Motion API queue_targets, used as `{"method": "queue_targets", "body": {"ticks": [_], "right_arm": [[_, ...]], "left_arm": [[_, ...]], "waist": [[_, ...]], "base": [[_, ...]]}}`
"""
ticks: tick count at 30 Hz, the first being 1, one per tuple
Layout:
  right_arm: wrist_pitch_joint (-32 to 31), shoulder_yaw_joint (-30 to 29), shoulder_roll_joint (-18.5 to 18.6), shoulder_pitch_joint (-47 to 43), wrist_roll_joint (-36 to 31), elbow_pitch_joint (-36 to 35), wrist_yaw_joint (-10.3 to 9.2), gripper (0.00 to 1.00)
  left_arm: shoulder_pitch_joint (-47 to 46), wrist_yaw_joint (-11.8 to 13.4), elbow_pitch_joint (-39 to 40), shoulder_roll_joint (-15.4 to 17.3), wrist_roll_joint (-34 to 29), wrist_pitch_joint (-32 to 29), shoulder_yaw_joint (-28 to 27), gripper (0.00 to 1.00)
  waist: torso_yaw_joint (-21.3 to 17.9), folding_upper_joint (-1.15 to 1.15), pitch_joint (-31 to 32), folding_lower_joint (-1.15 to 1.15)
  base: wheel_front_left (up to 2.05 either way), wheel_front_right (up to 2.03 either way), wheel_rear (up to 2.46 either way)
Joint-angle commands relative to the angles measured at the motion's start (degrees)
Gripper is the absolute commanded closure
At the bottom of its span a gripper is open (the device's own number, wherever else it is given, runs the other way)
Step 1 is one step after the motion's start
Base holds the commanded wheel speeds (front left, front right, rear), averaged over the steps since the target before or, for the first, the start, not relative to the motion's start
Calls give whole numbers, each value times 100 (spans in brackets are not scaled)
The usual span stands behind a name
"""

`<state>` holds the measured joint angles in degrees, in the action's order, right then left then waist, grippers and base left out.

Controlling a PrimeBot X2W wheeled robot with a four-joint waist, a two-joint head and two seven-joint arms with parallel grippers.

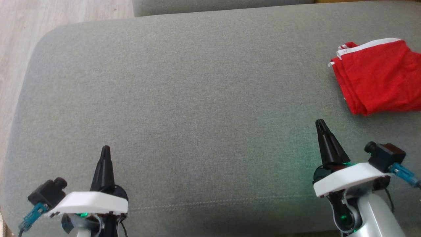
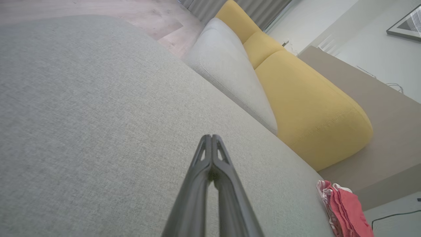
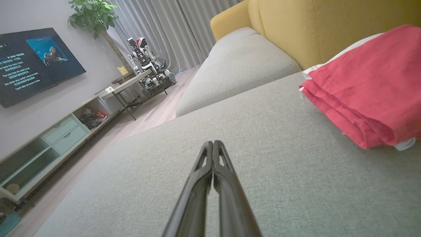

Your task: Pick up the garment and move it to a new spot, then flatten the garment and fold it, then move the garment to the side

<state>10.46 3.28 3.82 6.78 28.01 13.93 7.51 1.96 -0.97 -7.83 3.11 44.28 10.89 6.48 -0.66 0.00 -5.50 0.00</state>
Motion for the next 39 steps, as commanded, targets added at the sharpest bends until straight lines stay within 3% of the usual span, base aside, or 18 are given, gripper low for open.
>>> {"method": "queue_targets", "body": {"ticks": [1,39], "right_arm": [[-51,-28,82,169,239,-159,-1,100],[-601,-264,122,66,2900,-97,-1,100]], "left_arm": [[-243,-40,129,85,173,-47,-137,100],[-467,-291,-165,149,2191,-619,-464,100]], "waist": [[2,0,11,0],[28,0,225,0]], "base": [[0,0,0],[0,0,0]]}}
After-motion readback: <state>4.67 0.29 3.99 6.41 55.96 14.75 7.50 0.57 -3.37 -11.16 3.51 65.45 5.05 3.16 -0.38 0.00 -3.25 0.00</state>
